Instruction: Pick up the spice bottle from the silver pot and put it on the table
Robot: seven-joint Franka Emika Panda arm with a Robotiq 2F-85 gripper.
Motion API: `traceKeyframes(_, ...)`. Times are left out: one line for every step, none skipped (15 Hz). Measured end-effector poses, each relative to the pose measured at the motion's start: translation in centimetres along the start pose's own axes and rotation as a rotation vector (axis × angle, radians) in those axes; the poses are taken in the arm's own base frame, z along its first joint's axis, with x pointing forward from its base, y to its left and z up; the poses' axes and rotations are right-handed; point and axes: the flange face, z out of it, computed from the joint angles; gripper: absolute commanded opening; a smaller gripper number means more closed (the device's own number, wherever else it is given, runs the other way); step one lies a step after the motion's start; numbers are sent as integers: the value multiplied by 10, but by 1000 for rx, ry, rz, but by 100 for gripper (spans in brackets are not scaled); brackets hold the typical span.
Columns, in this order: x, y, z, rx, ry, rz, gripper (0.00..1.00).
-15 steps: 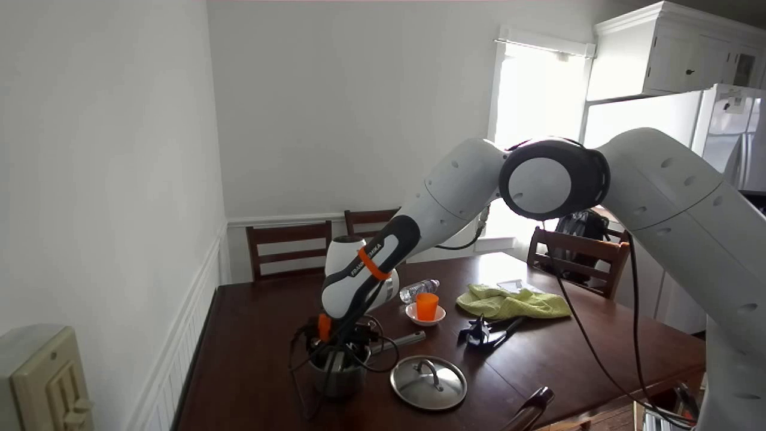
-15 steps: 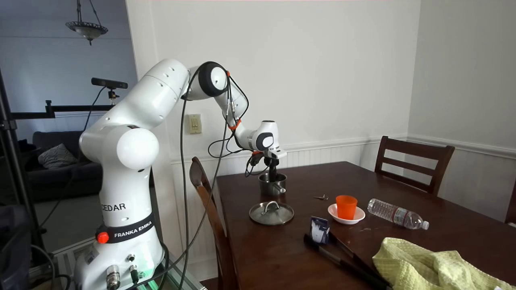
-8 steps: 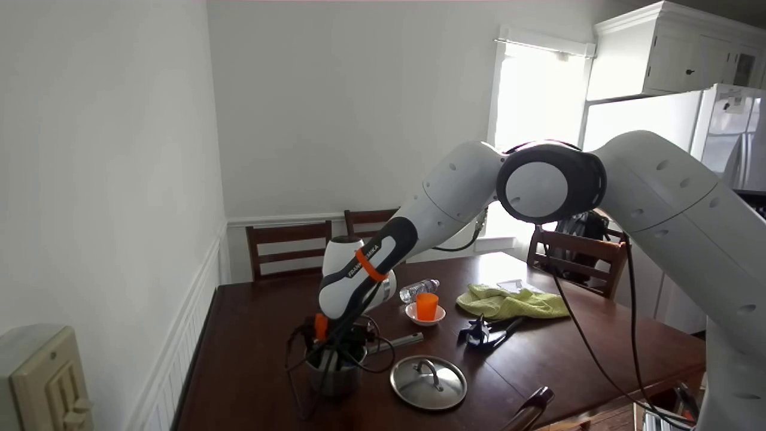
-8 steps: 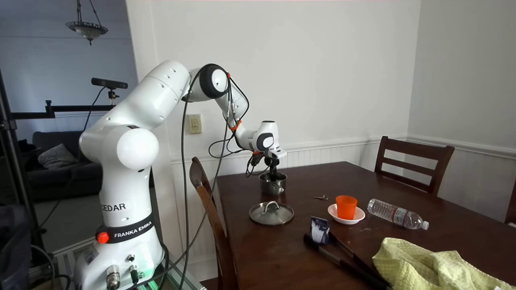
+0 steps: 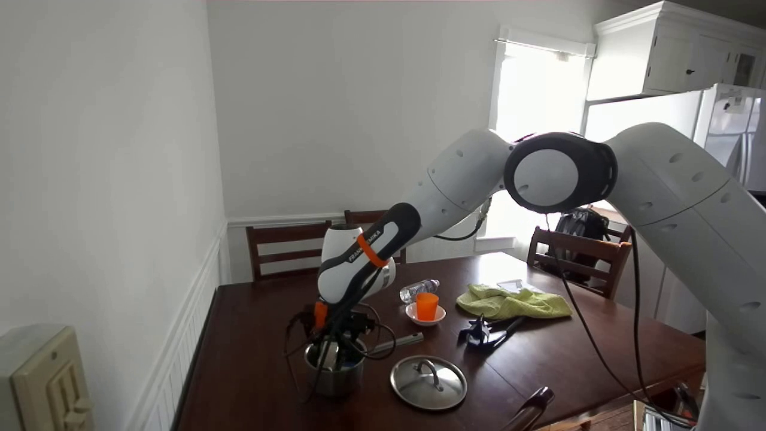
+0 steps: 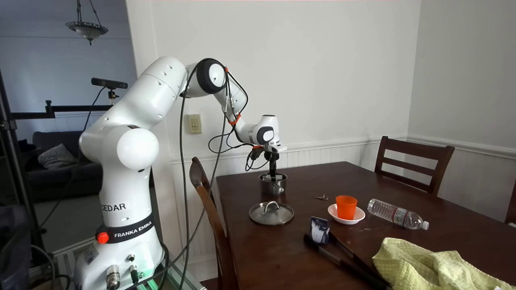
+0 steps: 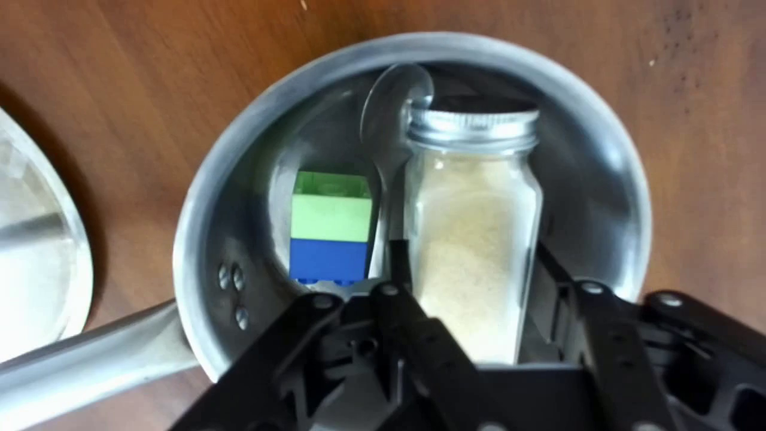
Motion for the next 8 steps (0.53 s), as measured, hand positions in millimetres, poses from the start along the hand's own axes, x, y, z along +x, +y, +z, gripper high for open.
traceKeyframes(0,0,-9,-5,-5,0,23)
traceKeyframes(0,0,-17,-9,-8,1,23)
traceKeyframes(1,0,-26,-11,-9,3,23)
traceKeyframes(2,1,-34,-7,-6,6,23)
traceKeyframes(4,2,-43,-1,0,13,23)
traceKeyframes(7,5,-52,3,7,30,23)
traceKeyframes(14,10,-61,9,23,62,23)
traceKeyframes(22,17,-69,15,43,108,23)
